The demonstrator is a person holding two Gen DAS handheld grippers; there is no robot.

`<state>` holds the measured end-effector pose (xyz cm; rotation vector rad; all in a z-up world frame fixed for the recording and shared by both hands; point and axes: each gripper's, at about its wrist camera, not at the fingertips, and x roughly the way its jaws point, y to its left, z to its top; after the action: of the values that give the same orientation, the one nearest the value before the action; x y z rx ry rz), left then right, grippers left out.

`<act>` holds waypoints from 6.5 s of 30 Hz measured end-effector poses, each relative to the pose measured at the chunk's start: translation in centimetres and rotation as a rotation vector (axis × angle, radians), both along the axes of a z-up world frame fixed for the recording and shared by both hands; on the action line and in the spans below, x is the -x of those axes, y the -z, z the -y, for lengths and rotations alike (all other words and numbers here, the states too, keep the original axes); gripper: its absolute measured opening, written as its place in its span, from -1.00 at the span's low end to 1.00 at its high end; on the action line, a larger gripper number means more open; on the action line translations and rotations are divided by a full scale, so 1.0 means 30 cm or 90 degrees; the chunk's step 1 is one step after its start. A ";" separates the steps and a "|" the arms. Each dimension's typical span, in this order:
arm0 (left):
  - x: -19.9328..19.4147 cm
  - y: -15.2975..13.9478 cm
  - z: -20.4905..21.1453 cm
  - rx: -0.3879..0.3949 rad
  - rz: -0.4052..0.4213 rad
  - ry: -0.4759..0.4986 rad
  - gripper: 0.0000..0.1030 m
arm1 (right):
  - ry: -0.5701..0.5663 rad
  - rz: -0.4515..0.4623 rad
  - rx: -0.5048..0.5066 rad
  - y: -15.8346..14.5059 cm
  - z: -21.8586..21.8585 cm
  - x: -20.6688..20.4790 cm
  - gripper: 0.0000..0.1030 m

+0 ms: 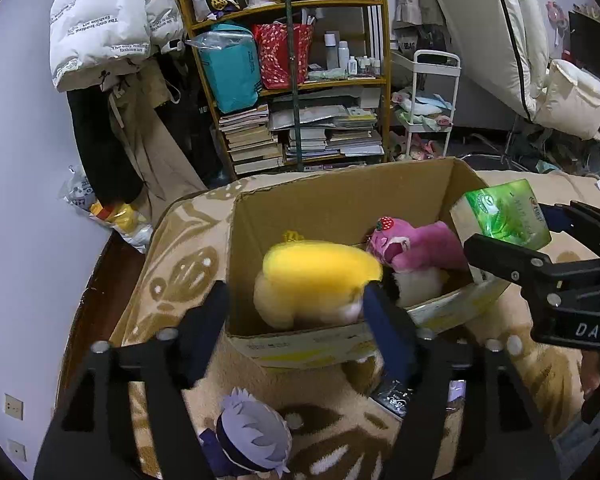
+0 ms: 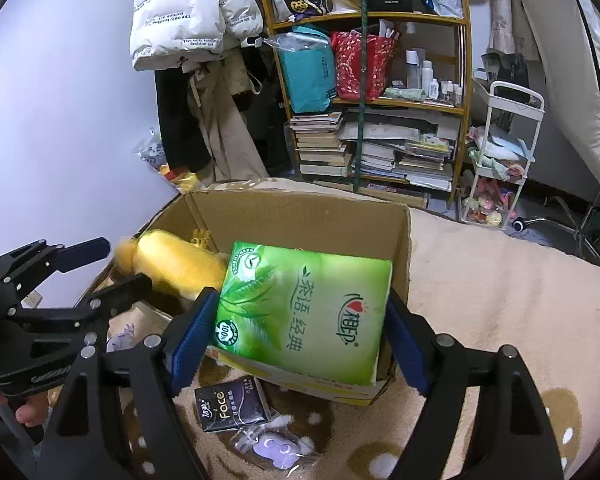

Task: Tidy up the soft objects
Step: 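Open both tools to drop the yellow plush and green tissue pack into the box, then grasp the white-haired doll with the left tool while the right tool grasps the black Face pack, then carry the doll and Face pack over the box and open both tools to drop them, then lower the right tool to the clear bag with the purple item and grasp it, then lift the clear bag over the box with the right tool and open to drop it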

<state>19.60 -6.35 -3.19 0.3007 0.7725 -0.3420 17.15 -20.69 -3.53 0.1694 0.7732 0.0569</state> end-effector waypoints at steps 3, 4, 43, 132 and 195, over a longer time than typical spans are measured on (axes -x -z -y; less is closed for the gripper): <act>0.012 -0.009 -0.022 -0.009 0.004 -0.010 0.57 | 0.007 0.001 -0.002 -0.005 0.005 0.007 0.86; 0.016 -0.011 -0.034 -0.013 0.005 -0.014 0.59 | 0.006 0.006 -0.001 -0.010 0.003 0.013 0.87; 0.029 0.337 -0.243 -0.089 -0.256 -0.076 0.78 | -0.138 -0.184 0.068 0.333 -0.291 0.043 1.00; 0.333 -0.134 -0.233 0.025 0.050 -0.098 0.69 | 0.018 -0.108 -0.038 0.047 -0.021 0.165 0.95; 0.383 -0.163 -0.261 0.074 0.074 -0.078 0.69 | -0.054 -0.097 -0.012 0.033 -0.103 0.222 -0.85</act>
<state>8.10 1.48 1.69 0.1621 0.6512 -0.2499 10.48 -17.61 -4.53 0.1610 0.9325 0.1323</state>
